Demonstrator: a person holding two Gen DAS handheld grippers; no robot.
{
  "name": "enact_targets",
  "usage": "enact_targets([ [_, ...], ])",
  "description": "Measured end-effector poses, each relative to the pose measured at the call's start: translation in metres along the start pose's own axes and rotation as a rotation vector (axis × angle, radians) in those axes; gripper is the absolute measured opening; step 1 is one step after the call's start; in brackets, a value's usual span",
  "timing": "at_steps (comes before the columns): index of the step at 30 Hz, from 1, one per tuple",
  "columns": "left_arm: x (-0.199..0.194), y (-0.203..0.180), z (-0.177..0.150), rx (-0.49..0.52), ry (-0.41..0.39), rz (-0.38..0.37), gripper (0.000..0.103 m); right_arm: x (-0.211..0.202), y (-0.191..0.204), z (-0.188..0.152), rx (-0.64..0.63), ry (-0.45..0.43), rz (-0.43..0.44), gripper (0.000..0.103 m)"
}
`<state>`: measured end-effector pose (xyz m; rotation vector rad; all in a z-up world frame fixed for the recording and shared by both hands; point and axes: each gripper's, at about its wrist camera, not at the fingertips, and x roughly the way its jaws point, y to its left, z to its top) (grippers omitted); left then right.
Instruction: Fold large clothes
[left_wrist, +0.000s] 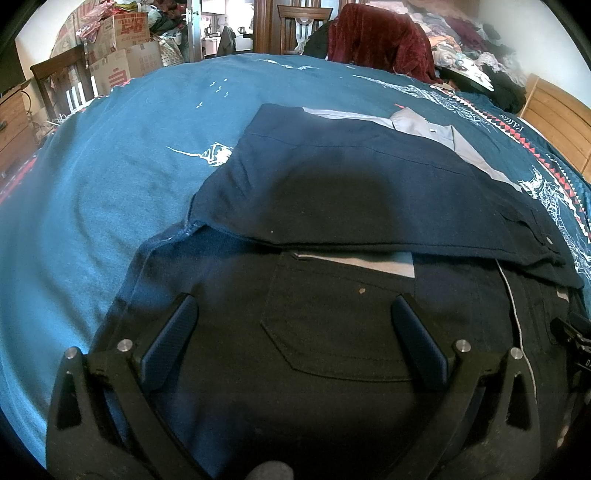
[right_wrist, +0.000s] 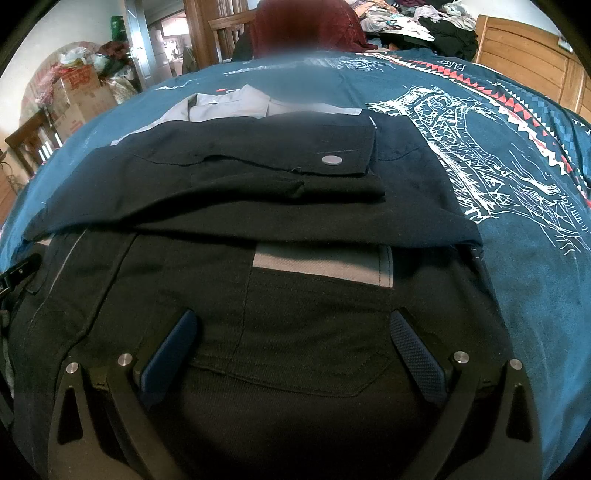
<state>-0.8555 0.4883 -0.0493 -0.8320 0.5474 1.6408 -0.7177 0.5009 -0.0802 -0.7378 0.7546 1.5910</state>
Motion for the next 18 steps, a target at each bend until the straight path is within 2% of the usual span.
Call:
enact_targets([
  [6, 0.001, 0.004, 0.004, -0.004, 0.029, -0.012, 0.103, 0.0, 0.002, 0.004, -0.004, 0.021, -0.008, 0.103],
  [8, -0.001, 0.007, 0.006, -0.005, 0.052, -0.037, 0.103, -0.001, 0.0, 0.007, 0.0, 0.05, 0.005, 0.103],
  [11, -0.021, 0.023, 0.01, -0.048, 0.078, -0.127, 0.102, -0.006, -0.003, 0.013, -0.005, 0.096, 0.034, 0.103],
  [13, -0.048, 0.043, 0.009, -0.094, 0.042, -0.155, 0.102, -0.016, -0.005, 0.015, -0.002, 0.101, 0.05, 0.098],
  [15, -0.073, 0.065, 0.005, -0.125, 0.004, -0.152, 0.102, -0.032, -0.01, 0.014, 0.02, 0.09, 0.069, 0.097],
  [18, -0.114, 0.123, -0.011, -0.229, -0.052, -0.129, 0.102, -0.075, -0.024, 0.01, 0.079, 0.026, 0.136, 0.097],
])
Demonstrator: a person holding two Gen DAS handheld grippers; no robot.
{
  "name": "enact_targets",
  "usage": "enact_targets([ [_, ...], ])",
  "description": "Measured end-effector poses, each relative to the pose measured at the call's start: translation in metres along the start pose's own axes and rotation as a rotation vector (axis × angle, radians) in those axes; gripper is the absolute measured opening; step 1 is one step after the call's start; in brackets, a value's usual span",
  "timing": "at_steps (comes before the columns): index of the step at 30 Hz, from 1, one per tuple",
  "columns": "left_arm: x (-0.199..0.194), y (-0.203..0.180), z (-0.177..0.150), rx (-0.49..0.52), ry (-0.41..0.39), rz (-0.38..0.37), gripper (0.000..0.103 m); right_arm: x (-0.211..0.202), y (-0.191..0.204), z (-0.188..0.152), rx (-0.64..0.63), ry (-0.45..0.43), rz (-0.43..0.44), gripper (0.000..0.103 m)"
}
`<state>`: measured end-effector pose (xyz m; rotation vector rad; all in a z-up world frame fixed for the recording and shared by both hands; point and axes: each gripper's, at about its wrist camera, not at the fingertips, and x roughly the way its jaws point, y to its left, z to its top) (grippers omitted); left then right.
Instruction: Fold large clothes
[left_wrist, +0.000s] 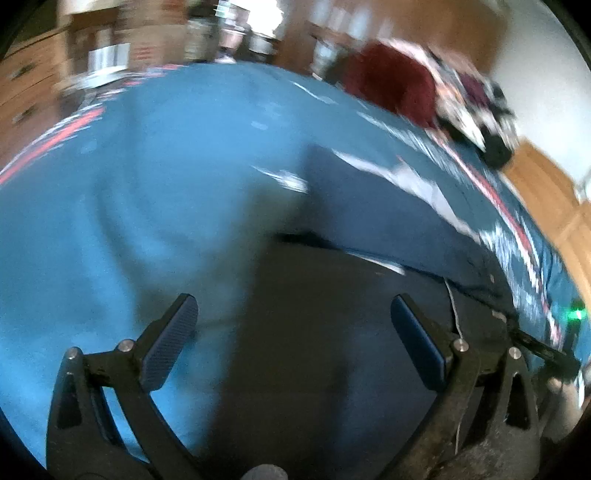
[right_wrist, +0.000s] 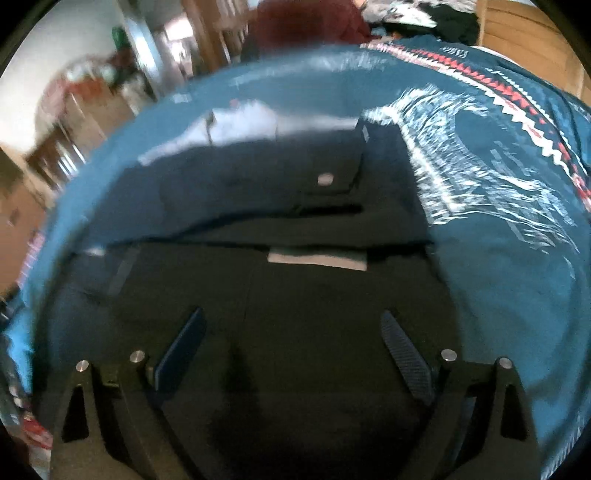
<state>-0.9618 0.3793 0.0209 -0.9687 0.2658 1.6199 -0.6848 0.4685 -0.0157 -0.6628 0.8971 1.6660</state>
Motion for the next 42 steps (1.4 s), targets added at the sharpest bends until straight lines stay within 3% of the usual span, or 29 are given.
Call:
enact_targets([
  [5, -0.075, 0.103, -0.016, -0.259, -0.097, 0.052, 0.102, -0.094, -0.024, -0.016, 0.092, -0.128, 0.072, 0.099],
  [7, -0.102, 0.119, -0.024, -0.289, -0.132, 0.055, 0.102, -0.131, -0.03, -0.027, 0.102, -0.169, 0.074, 0.1],
  [9, -0.125, 0.119, -0.029, -0.271, -0.154, 0.051, 0.102, -0.164, -0.034, -0.036, 0.098, -0.203, 0.079, 0.101],
  [12, -0.153, 0.098, -0.032, -0.218, -0.156, -0.045, 0.102, -0.209, -0.03, -0.054, 0.078, -0.251, 0.08, 0.102],
  [14, -0.168, 0.077, -0.031, -0.191, -0.164, -0.152, 0.102, -0.236, -0.02, -0.064, 0.037, -0.305, 0.041, 0.102],
  [15, -0.172, 0.068, -0.028, -0.183, -0.169, -0.198, 0.102, -0.25, -0.012, -0.068, 0.007, -0.351, 0.002, 0.101],
  [17, -0.182, 0.044, -0.02, -0.174, -0.185, -0.315, 0.103, -0.282, 0.019, -0.078, -0.126, -0.521, -0.176, 0.101],
  [20, -0.209, 0.003, 0.0, -0.089, -0.259, -0.396, 0.103, -0.322, 0.075, -0.086, -0.399, -0.831, -0.498, 0.103],
  [22, -0.226, -0.02, 0.012, -0.029, -0.308, -0.416, 0.103, -0.338, 0.092, -0.078, -0.456, -0.94, -0.594, 0.103],
  [24, -0.244, -0.046, 0.024, 0.029, -0.36, -0.454, 0.103, -0.353, 0.093, -0.062, -0.414, -0.989, -0.626, 0.103],
  [28, -0.283, -0.083, 0.042, 0.093, -0.495, -0.503, 0.103, -0.401, 0.076, -0.042, -0.242, -1.076, -0.524, 0.103],
  [32, -0.331, -0.104, 0.061, 0.13, -0.654, -0.529, 0.103, -0.439, 0.073, -0.042, -0.228, -1.201, -0.48, 0.103],
  [37, -0.401, -0.129, 0.1, 0.253, -0.812, -0.405, 0.103, -0.486, 0.055, -0.024, -0.214, -1.266, -0.423, 0.103],
  [42, -0.446, -0.112, 0.114, 0.24, -0.9, -0.386, 0.103, -0.52, 0.007, -0.014, -0.094, -1.267, -0.342, 0.103],
])
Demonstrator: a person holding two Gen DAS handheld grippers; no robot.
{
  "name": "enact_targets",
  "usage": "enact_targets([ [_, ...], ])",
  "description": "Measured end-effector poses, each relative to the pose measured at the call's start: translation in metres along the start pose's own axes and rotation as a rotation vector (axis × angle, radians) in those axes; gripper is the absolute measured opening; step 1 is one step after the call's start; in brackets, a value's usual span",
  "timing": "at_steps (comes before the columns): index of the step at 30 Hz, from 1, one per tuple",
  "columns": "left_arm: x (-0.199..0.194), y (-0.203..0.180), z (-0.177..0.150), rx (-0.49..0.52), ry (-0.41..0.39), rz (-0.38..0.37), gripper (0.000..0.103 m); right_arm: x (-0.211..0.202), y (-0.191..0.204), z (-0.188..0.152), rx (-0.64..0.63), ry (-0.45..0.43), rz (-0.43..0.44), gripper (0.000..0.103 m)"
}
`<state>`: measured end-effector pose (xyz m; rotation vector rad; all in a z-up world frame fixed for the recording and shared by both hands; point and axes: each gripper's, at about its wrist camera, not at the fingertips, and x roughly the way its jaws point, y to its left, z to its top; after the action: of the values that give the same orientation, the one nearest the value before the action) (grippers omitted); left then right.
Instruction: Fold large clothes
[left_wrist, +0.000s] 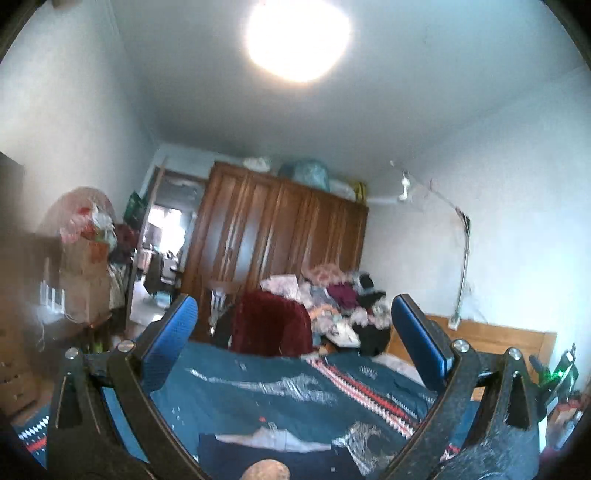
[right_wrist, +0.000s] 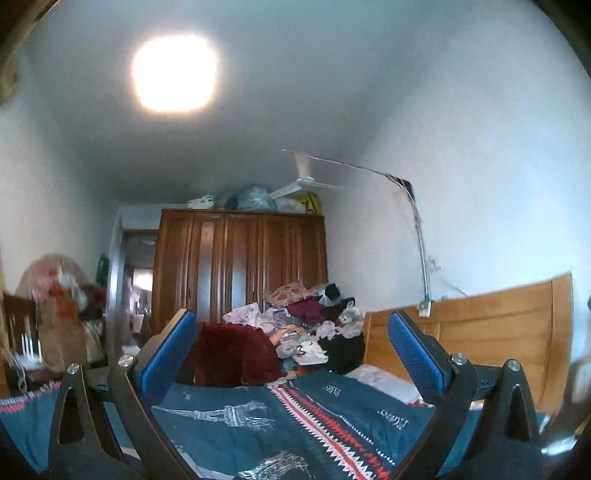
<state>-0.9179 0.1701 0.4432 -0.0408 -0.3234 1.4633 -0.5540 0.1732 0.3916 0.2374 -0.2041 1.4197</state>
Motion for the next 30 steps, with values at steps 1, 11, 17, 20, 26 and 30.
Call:
enact_targets([
  [1, -0.005, 0.001, 0.005, 0.004, -0.026, 0.028, 0.103, 0.001, -0.008, 0.003, 0.012, 0.0, -0.01, 0.103],
  [11, -0.065, 0.027, 0.059, 0.144, -0.321, 0.403, 0.103, 0.0, -0.088, 0.032, 0.101, -0.02, -0.077, 0.103],
  [17, -0.066, 0.049, 0.082, 0.367, -0.251, 0.603, 0.103, 0.016, -0.134, 0.033, 0.085, 0.024, -0.143, 0.103],
  [20, -0.067, 0.084, 0.081, 0.34, -0.181, 0.684, 0.103, 0.031, -0.16, 0.023, 0.112, 0.069, -0.183, 0.103],
  [26, -0.055, 0.129, 0.065, 0.474, 0.013, 0.814, 0.103, 0.073, -0.211, 0.002, 0.138, 0.205, -0.253, 0.103],
  [30, -0.063, 0.14, 0.073, 0.507, 0.078, 0.859, 0.103, 0.1, -0.236, -0.008, 0.132, 0.259, -0.314, 0.103],
])
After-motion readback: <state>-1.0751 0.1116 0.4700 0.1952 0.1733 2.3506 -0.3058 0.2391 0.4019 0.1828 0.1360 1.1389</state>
